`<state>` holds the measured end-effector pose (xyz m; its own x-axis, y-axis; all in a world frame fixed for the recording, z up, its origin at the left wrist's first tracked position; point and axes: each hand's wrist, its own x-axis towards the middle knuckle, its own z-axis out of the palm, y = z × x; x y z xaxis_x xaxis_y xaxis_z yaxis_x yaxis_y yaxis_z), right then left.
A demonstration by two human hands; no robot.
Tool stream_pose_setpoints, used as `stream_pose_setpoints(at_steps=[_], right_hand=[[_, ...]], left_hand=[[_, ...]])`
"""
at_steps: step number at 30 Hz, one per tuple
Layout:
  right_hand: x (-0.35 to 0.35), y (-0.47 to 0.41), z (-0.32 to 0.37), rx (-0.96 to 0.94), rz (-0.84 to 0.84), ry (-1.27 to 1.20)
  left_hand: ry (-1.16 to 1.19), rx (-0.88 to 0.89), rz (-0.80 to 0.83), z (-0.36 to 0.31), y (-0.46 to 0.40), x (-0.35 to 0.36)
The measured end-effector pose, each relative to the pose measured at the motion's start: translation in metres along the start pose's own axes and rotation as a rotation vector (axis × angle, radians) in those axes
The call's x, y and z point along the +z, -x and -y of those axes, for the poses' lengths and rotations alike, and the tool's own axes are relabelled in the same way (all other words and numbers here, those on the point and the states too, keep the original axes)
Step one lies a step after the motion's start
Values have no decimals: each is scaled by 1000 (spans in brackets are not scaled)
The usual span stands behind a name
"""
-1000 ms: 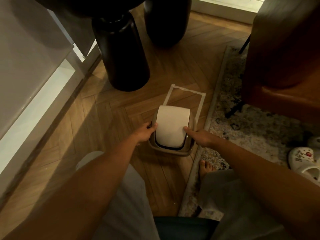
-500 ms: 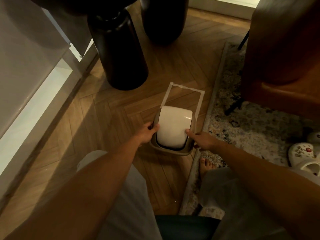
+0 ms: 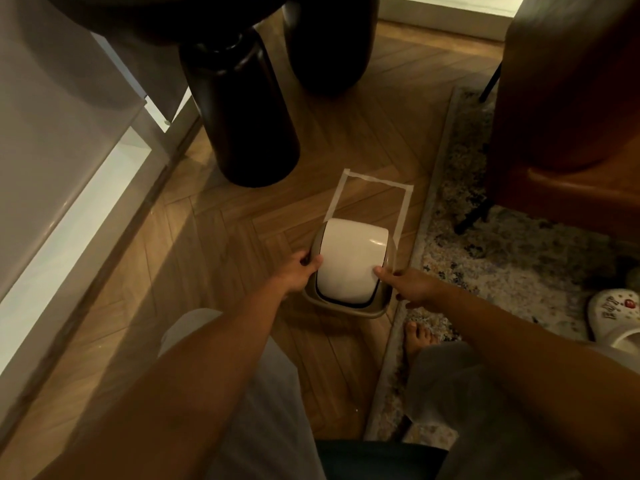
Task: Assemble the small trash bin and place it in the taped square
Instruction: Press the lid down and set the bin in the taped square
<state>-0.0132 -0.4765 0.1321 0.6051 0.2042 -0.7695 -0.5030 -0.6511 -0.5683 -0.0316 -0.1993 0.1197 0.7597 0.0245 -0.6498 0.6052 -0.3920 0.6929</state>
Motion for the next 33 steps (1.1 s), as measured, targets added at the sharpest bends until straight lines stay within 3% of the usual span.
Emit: stream_pose_setpoints(at_steps=[5,8,16,33], right_hand=[[-13,-1,36,-367,-332,267],[-7,-1,55,-520,-386,444],[10,-17,50,-404,-358,685],[7,-32,48,-410,-288,564]], left_hand=[[-1,67,-68,-12,-1,3],[-14,129,-105,-16,0,5],[-53,153,-84,-11,-2,5],[-68,162,-87,-8,-3,4]])
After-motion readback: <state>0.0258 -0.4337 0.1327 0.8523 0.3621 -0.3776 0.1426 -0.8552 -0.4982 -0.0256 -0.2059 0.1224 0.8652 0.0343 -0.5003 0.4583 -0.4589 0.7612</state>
